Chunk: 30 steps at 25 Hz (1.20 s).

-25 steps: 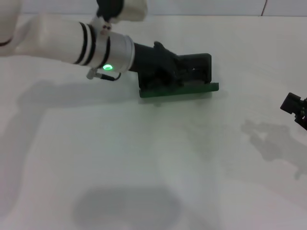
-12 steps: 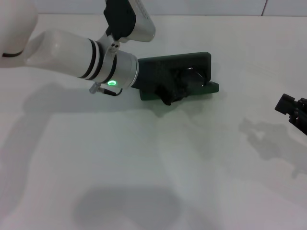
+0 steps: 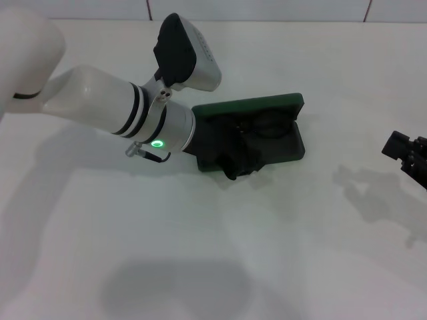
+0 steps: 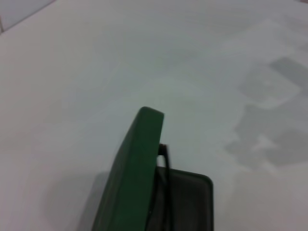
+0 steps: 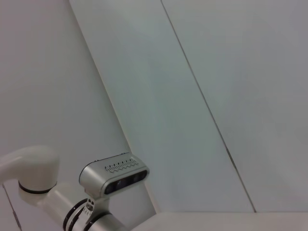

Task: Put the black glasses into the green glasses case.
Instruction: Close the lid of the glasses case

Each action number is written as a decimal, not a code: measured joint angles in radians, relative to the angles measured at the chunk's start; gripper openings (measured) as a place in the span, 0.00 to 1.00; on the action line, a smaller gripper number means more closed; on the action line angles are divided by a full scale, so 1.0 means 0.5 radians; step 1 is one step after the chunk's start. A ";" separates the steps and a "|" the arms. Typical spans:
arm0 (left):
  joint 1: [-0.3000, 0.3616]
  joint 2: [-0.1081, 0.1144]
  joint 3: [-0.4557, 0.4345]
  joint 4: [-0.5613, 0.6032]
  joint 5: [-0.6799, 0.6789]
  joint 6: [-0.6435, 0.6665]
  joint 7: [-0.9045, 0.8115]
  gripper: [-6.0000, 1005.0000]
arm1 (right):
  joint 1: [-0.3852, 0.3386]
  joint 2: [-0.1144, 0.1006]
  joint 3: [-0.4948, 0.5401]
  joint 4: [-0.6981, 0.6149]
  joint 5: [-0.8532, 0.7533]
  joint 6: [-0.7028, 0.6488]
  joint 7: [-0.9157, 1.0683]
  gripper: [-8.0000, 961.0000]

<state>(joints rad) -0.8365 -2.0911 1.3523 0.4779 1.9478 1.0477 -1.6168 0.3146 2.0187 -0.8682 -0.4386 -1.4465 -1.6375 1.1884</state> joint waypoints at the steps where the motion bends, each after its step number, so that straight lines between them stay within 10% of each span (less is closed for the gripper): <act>1: 0.007 -0.001 0.004 0.010 -0.003 0.015 0.000 0.19 | 0.000 0.000 0.000 0.000 0.000 0.000 -0.001 0.19; 14: 0.452 0.007 -0.086 0.885 -0.230 0.503 -0.071 0.19 | -0.019 -0.005 0.010 0.000 -0.020 0.001 -0.007 0.19; 23: 0.423 -0.005 -0.094 0.690 -0.190 0.202 0.009 0.18 | -0.004 -0.006 0.002 0.000 -0.022 0.033 -0.008 0.19; 30: 0.566 -0.006 0.299 0.915 -0.181 0.030 -0.011 0.18 | -0.003 -0.006 0.001 0.000 -0.022 0.055 -0.008 0.19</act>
<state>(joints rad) -0.5535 -2.0939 1.5018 0.9351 1.8574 1.0628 -1.6224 0.3130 2.0156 -0.8676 -0.4388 -1.4574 -1.6101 1.1842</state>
